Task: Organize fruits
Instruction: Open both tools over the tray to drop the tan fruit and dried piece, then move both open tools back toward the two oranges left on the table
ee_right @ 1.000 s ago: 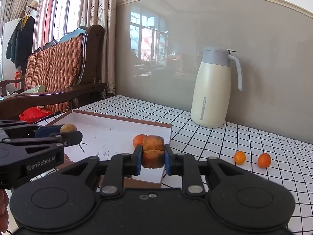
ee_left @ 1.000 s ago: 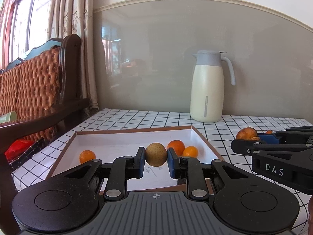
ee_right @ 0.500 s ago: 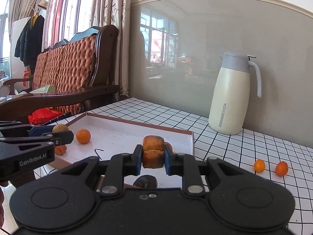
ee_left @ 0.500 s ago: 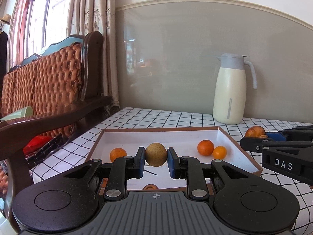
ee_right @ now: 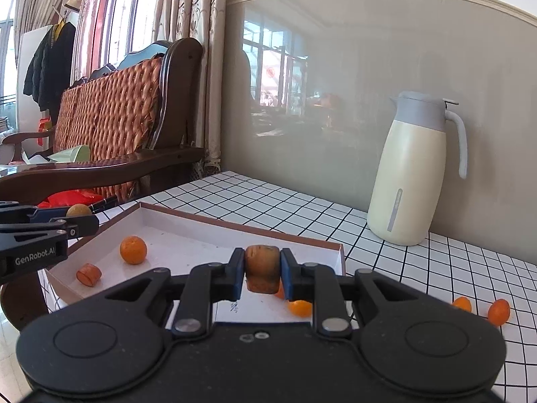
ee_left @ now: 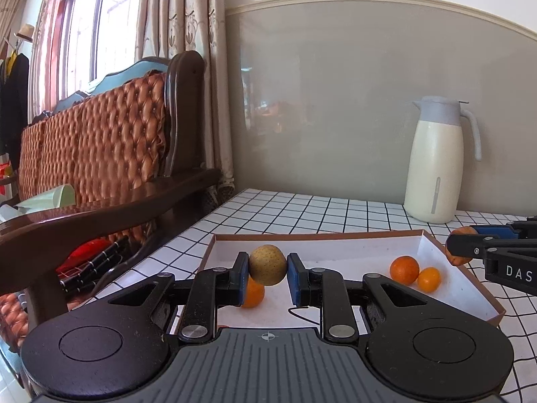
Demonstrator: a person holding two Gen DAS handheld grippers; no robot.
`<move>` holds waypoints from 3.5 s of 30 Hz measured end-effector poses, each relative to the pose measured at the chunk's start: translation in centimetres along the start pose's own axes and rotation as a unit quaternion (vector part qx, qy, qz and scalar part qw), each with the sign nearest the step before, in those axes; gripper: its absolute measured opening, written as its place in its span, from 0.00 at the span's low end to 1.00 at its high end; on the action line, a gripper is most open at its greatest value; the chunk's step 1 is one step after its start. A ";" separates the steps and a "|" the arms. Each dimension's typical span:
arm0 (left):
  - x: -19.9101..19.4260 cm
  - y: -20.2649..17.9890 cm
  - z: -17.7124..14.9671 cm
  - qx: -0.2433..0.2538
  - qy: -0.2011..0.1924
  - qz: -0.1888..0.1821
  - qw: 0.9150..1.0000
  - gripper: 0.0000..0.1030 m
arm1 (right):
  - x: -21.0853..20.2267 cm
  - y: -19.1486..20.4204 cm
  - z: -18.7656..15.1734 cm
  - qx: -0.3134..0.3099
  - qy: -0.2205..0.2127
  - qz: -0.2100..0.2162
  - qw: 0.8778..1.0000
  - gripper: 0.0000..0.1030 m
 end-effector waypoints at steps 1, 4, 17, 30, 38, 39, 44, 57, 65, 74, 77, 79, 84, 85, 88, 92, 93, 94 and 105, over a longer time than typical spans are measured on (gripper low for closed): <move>0.3 0.1 0.1 0.000 0.001 0.001 1.000 0.24 | 0.3 -0.1 0.1 -0.001 0.001 -0.002 1.000 0.13; 1.6 0.4 0.7 -0.002 0.003 0.002 1.000 0.24 | 1.3 -0.5 0.5 0.002 0.002 -0.003 1.000 0.13; 6.0 1.6 2.6 -0.021 0.011 0.008 1.000 0.24 | 4.5 -2.5 2.2 0.017 0.002 -0.010 1.000 0.13; 9.8 2.1 3.6 -0.027 0.031 0.011 0.999 0.24 | 8.5 -3.0 3.4 0.013 0.029 -0.001 0.999 0.13; 10.1 2.6 3.8 -0.037 0.015 0.037 0.999 0.95 | 8.8 -3.9 3.9 0.021 0.002 -0.031 0.999 0.94; 9.7 2.5 3.8 -0.034 0.003 0.036 0.999 1.00 | 8.5 -4.1 3.9 0.024 -0.009 -0.032 0.999 0.94; 9.5 2.4 4.0 -0.029 0.004 0.029 0.999 1.00 | 8.4 -4.4 3.7 0.024 -0.002 -0.029 0.999 0.94; 8.1 1.7 3.6 -0.025 0.003 0.023 0.999 1.00 | 7.0 -4.4 3.5 0.021 -0.003 -0.030 0.999 0.94; 4.8 0.3 3.2 -0.019 -0.011 0.019 1.000 1.00 | 3.5 -4.8 2.5 0.031 -0.019 -0.030 0.999 0.94; 1.0 -1.1 0.7 -0.031 -0.008 0.000 0.999 1.00 | -0.2 -5.2 0.2 0.034 -0.026 -0.028 0.999 0.94; -0.5 -1.7 0.0 -0.024 -0.017 0.010 1.000 1.00 | -1.7 -5.0 -1.1 0.017 -0.022 -0.034 0.999 0.94; -1.1 -2.4 -0.6 -0.017 -0.013 0.009 1.000 1.00 | -2.5 -5.2 -1.9 0.010 -0.018 -0.039 0.999 0.94; -2.7 -4.8 -1.7 -0.004 -0.012 -0.016 1.000 1.00 | -4.8 -6.3 -3.6 0.014 -0.012 -0.052 0.999 0.94; -3.1 -5.4 -1.8 -0.002 -0.014 -0.024 1.000 1.00 | -5.3 -6.6 -3.9 0.015 -0.011 -0.054 0.998 0.94; -3.9 -7.5 -2.2 0.011 -0.015 -0.039 0.999 1.00 | -6.4 -7.6 -4.7 0.023 -0.010 -0.063 0.998 0.94; -4.7 -10.3 -2.6 0.029 -0.019 -0.053 0.998 1.00 | -7.7 -9.2 -5.6 0.033 -0.011 -0.079 0.996 0.94; -4.9 -10.9 -2.7 0.033 -0.021 -0.055 0.998 1.00 | -8.1 -9.6 -5.8 0.035 -0.012 -0.082 0.996 0.94; -5.0 -11.6 -2.8 0.038 -0.022 -0.058 0.997 1.00 | -8.4 -10.0 -6.0 0.038 -0.012 -0.086 0.996 0.94; -5.4 -18.9 -3.2 0.076 -0.022 -0.114 0.990 0.99 | -11.3 -16.3 -8.9 0.076 0.002 -0.133 0.988 0.89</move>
Point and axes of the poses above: each gripper's, at about its wrist camera, not at the fingertips, and x roughly the way its jaws point, y to its left, z to its top, the point moved 7 cm from there along x, roughly the way its jaws point, and after that the axes turned 9 degrees about y, right-handed, at the moved point
